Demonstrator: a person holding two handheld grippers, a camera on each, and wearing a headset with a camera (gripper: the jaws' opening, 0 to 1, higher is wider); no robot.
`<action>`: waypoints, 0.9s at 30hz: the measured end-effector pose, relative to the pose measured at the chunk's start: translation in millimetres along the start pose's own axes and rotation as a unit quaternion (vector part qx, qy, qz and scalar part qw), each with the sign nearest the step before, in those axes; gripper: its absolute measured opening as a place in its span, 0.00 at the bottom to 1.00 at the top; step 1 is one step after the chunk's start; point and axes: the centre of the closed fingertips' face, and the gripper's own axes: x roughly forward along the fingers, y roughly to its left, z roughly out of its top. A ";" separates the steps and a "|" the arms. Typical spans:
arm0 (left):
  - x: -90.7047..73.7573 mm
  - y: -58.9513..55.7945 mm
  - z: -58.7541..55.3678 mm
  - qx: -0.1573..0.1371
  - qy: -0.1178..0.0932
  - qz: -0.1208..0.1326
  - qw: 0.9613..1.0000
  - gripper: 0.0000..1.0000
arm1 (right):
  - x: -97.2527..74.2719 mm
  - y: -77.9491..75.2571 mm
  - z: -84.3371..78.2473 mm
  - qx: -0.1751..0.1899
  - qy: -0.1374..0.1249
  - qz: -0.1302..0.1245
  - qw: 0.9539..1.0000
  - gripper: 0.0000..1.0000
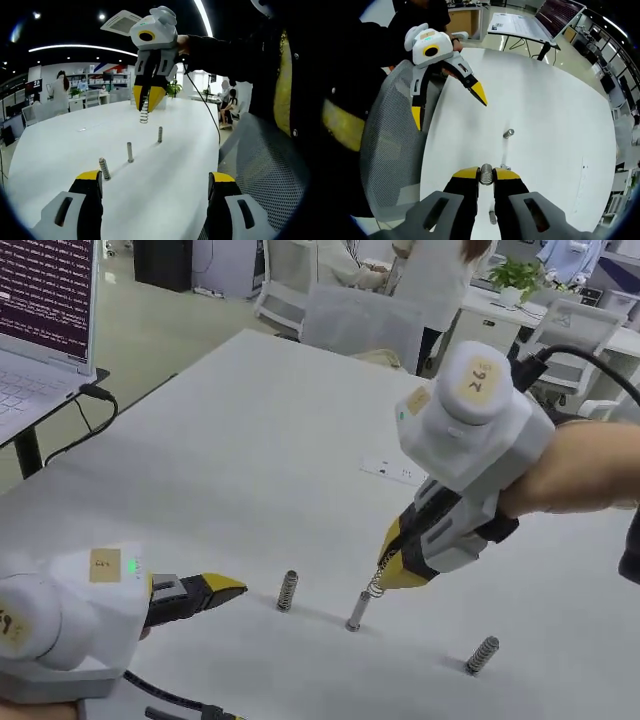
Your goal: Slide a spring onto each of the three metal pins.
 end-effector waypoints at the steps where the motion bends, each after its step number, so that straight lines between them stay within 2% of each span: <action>1: -0.9 0.2 -1.7 -0.001 0.002 0.001 1.000 0.84 | 0.7 -1.2 -0.2 0.000 0.001 -0.001 1.000 0.08; 15: -4.5 2.6 -17.6 0.008 0.028 0.013 0.999 0.84 | 19.2 -25.7 -12.1 0.017 0.015 -0.011 1.000 0.08; 27: -3.0 2.7 -22.4 0.001 0.033 0.014 0.999 0.83 | 35.6 -44.8 -22.5 0.039 0.017 -0.013 0.999 0.08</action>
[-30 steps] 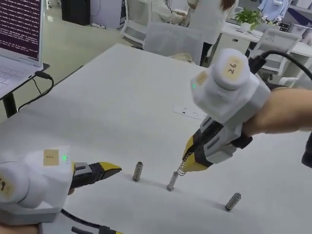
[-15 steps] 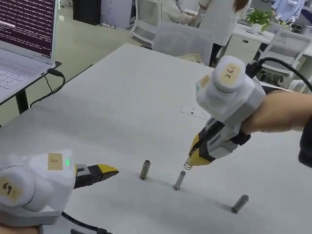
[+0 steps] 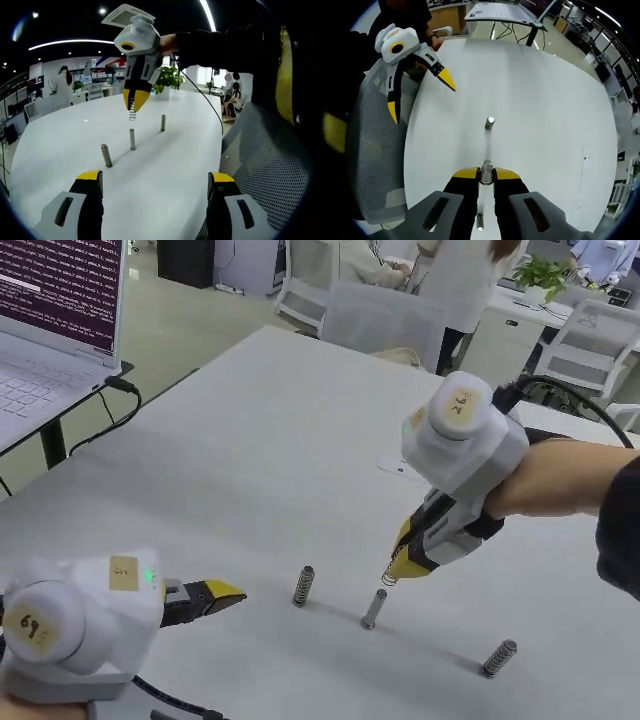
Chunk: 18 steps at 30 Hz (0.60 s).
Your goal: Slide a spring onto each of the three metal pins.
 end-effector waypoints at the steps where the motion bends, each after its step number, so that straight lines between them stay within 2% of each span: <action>1: 0.1 -0.3 -0.7 -0.001 0.000 -0.001 1.000 0.83 | 1.7 -0.7 -1.5 0.004 0.001 0.003 1.000 0.08; 18: 1.4 0.0 -3.4 -0.003 0.007 -0.002 1.000 0.83 | 20.0 -2.6 -8.1 0.013 0.007 0.006 1.000 0.08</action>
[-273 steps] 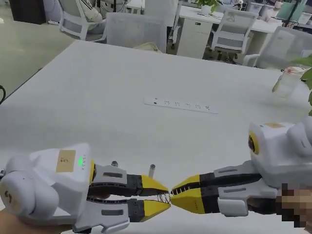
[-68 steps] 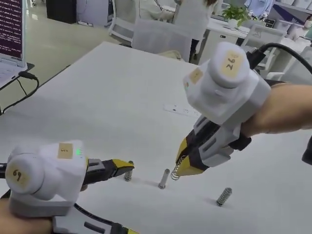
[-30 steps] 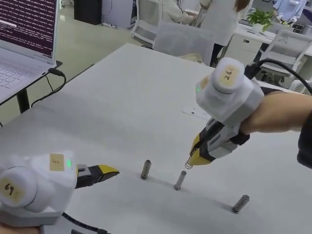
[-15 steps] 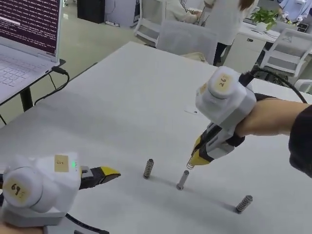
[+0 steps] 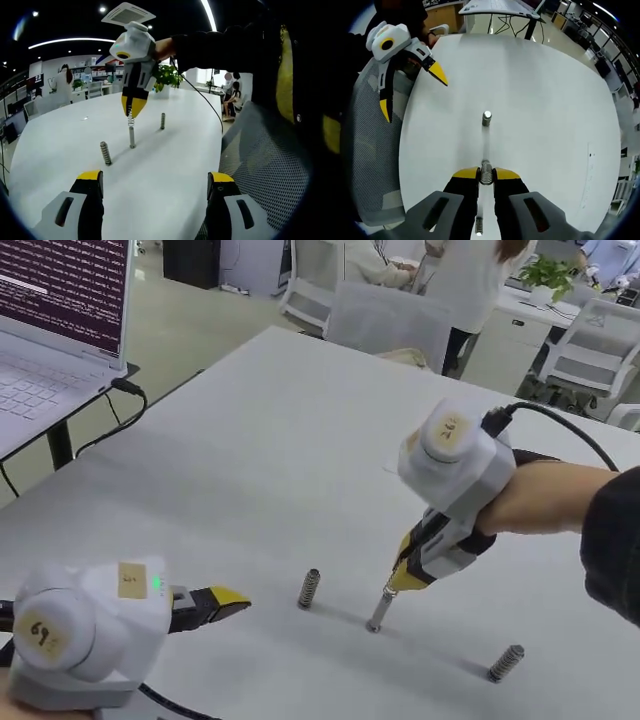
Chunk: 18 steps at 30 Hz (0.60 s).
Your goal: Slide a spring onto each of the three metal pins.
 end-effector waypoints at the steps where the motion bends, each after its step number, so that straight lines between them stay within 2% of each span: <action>1: 0.0 0.1 0.1 0.000 0.000 0.000 1.000 0.83 | 1.0 -0.3 -0.5 0.000 0.001 0.001 1.000 0.08; 18: 0.1 -0.3 -2.0 -0.003 0.001 -0.003 1.000 0.81 | 10.7 -3.5 -3.7 0.010 0.002 0.007 1.000 0.08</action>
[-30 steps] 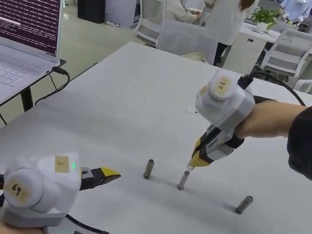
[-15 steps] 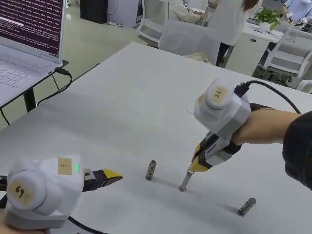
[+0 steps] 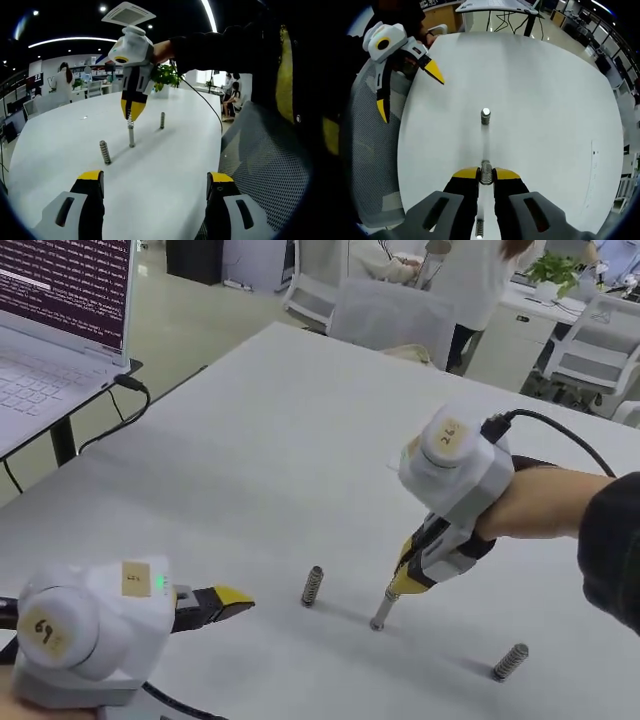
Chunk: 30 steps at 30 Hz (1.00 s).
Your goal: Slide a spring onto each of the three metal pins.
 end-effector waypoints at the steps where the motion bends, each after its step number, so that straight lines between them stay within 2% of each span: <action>1: 0.0 0.0 0.0 0.000 0.000 0.000 1.000 0.81 | 0.6 -0.1 -0.1 0.000 0.000 0.000 1.000 0.08; 23: 0.1 1.1 -2.0 -0.001 0.003 0.000 1.000 0.80 | 21.7 0.8 -6.2 0.012 0.007 0.009 1.000 0.08; 30: 0.0 1.7 -1.9 -0.003 0.003 0.000 1.000 0.79 | 28.8 1.3 -8.1 0.007 0.018 0.010 1.000 0.08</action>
